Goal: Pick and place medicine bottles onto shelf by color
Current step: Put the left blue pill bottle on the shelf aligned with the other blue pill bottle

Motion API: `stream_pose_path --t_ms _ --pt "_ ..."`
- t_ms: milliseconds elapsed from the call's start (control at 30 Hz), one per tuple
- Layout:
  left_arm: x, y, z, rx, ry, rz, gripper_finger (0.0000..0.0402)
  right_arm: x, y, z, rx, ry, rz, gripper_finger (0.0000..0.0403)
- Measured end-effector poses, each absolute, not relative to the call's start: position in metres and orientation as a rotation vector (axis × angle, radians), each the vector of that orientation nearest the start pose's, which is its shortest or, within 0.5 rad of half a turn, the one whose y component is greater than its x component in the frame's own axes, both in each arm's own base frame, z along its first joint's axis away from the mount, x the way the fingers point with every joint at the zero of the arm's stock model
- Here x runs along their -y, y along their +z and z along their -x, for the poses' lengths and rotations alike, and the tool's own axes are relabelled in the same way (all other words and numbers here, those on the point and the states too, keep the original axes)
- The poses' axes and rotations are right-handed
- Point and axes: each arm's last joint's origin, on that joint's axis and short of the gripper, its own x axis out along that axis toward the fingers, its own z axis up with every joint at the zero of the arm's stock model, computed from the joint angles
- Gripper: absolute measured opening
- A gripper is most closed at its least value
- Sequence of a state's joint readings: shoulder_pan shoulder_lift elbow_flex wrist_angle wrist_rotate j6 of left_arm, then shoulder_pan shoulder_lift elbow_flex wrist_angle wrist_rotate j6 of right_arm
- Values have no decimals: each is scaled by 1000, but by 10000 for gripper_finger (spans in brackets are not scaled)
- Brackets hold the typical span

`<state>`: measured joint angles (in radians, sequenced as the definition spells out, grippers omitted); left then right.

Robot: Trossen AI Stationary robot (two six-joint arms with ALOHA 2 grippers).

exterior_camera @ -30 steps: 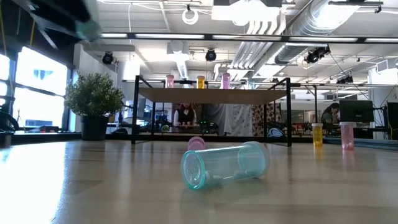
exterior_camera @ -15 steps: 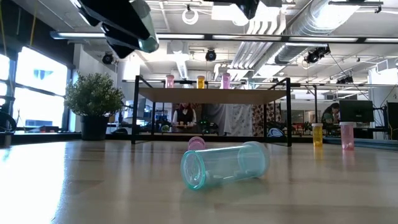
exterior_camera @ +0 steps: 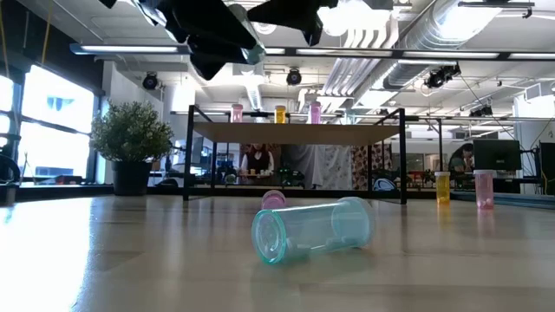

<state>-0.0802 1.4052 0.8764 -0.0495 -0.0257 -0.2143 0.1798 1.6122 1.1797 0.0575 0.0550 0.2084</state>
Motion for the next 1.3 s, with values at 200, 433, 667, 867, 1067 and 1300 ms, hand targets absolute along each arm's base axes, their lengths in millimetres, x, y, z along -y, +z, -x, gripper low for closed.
stream_pose_path --t_ms 200,433,667,867,1067,1300 --pt "15 242 -301 -545 31 187 97 -53 282 -367 -379 99 -182 204" --pt "13 246 -303 -494 34 193 97 -45 281 -368 -388 108 -210 204" --pt "13 248 -304 -475 37 194 97 -40 282 -369 -390 116 -256 190" --pt "9 248 -304 -472 55 196 97 -40 280 -368 -409 103 -304 136" --pt "3 248 -304 -472 63 204 97 -38 280 -368 -418 106 -328 110" --pt "3 247 -304 -473 63 204 97 -36 280 -368 -420 103 -334 103"
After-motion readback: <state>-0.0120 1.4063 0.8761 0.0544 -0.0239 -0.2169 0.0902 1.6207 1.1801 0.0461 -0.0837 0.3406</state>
